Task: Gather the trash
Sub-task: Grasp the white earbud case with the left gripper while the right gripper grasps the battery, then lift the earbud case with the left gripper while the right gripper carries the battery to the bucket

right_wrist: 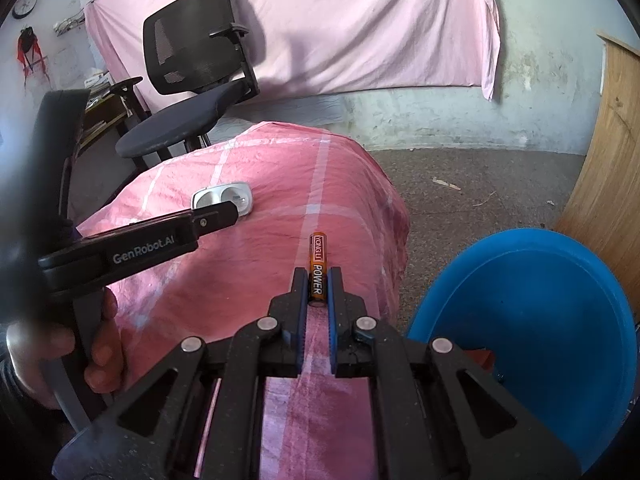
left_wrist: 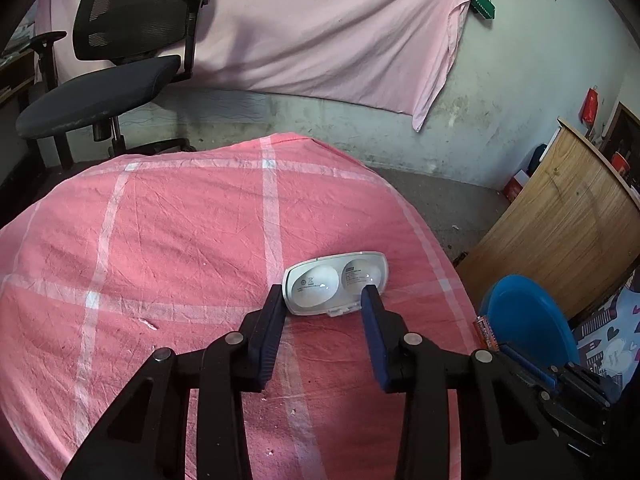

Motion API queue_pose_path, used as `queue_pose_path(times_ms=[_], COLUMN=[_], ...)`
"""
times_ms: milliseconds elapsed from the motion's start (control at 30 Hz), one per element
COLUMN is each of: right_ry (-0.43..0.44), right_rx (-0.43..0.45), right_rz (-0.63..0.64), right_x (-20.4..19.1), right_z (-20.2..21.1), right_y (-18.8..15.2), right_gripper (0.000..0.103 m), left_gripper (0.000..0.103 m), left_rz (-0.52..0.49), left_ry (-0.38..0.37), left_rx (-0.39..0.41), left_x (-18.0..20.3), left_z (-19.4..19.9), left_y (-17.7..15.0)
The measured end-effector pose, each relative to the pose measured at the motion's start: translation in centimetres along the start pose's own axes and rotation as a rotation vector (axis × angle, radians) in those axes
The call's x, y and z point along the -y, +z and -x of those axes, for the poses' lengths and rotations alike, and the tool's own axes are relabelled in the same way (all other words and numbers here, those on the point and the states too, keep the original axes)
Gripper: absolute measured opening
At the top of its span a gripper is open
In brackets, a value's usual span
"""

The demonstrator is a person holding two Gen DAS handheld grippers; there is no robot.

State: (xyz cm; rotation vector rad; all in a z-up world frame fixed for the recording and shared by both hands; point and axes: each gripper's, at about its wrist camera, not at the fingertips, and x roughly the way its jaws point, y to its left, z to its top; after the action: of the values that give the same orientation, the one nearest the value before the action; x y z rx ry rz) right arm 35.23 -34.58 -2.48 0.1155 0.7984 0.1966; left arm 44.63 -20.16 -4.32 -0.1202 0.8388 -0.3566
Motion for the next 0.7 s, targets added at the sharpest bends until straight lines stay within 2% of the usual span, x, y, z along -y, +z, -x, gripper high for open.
queue_pose_path(times_ms=[267, 433, 700], right_ry=[0.015, 0.026, 0.050], right_rx=[0.007, 0.039, 0.113], right_rz=[-0.005, 0.015, 0.057], right_x=[0.3, -0.2, -1.3], right_z=[0.2, 1.1, 2.9], right_y=[-0.1, -0.3, -0.5], right_gripper=[0.022, 0.022, 0.022], left_gripper=[0.033, 0.032, 0.030], left_rz=[0.024, 0.050, 0.020], left_ry=[0.003, 0.028, 0.103], left_rx=[0.023, 0.088, 0.236], left_x=[-0.2, -0.6, -0.3], left_z=[0.8, 2.9, 8.0], left_y=[-0.6, -1.1, -2.9])
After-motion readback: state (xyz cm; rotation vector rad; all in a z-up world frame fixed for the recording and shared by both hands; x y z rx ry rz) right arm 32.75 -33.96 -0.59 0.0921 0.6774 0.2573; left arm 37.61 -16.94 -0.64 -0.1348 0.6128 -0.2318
